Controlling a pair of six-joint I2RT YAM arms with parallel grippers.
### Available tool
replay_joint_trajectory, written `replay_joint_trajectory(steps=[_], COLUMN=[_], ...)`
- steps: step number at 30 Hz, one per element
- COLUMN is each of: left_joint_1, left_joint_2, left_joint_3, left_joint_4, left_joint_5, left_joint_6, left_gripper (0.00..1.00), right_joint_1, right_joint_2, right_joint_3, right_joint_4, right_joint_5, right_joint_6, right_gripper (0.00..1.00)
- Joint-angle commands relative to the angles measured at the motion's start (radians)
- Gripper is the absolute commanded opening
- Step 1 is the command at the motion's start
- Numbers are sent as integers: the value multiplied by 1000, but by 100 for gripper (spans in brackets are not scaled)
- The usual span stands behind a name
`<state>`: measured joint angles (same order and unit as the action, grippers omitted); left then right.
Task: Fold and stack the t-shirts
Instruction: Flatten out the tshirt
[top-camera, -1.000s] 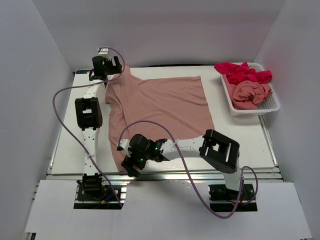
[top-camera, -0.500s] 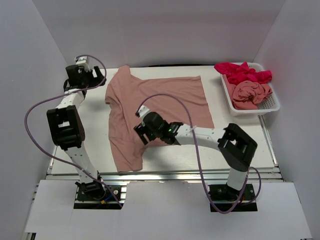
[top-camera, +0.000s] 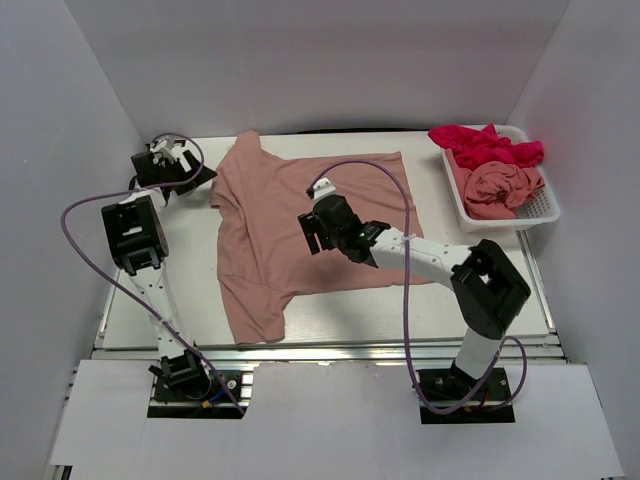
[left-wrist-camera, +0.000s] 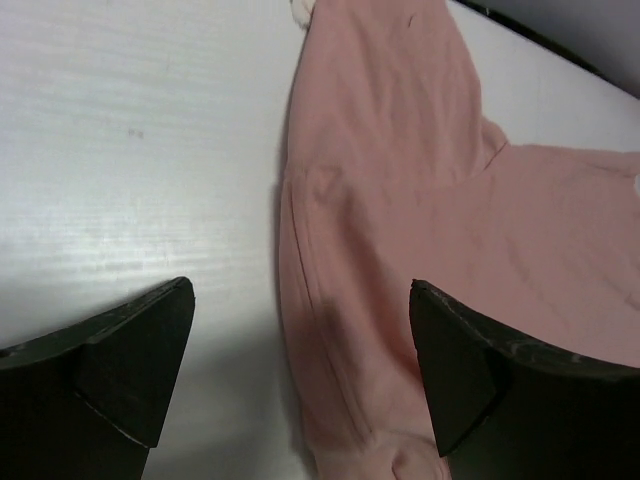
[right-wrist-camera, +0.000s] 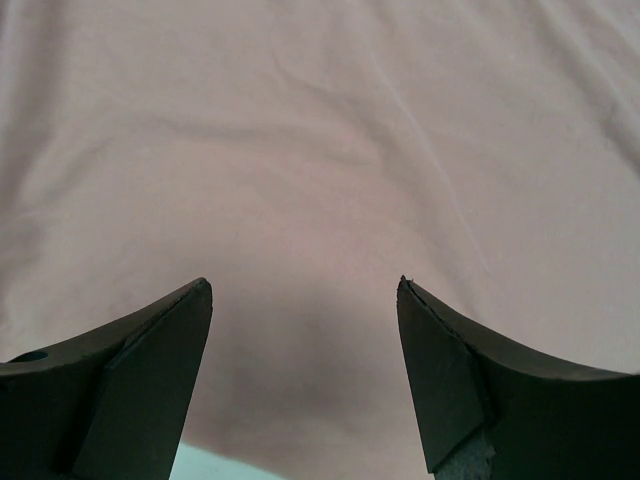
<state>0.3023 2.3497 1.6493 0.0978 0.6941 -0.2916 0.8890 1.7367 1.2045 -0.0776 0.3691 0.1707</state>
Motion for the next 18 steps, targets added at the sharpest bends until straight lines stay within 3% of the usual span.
replay_joint_trajectory(steps=[1, 6, 13, 18], left_joint_1=[-8, -20, -68, -159], left_joint_2=[88, 184, 184, 250], left_joint_3=[87, 136, 165, 352], left_joint_4=[28, 109, 3, -156], left_joint_5=[64, 148, 143, 101], left_joint_6=[-81, -214, -121, -31], left_gripper=[98, 98, 98, 96], right_joint_1=[-2, -10, -22, -21], right_joint_2=[49, 73, 87, 99], right_joint_3=[50, 86, 93, 93], right_joint_4=[1, -8, 18, 27], right_joint_5=[16, 47, 27, 27], right_joint_6=[19, 12, 12, 21], right_gripper=[79, 79, 74, 71])
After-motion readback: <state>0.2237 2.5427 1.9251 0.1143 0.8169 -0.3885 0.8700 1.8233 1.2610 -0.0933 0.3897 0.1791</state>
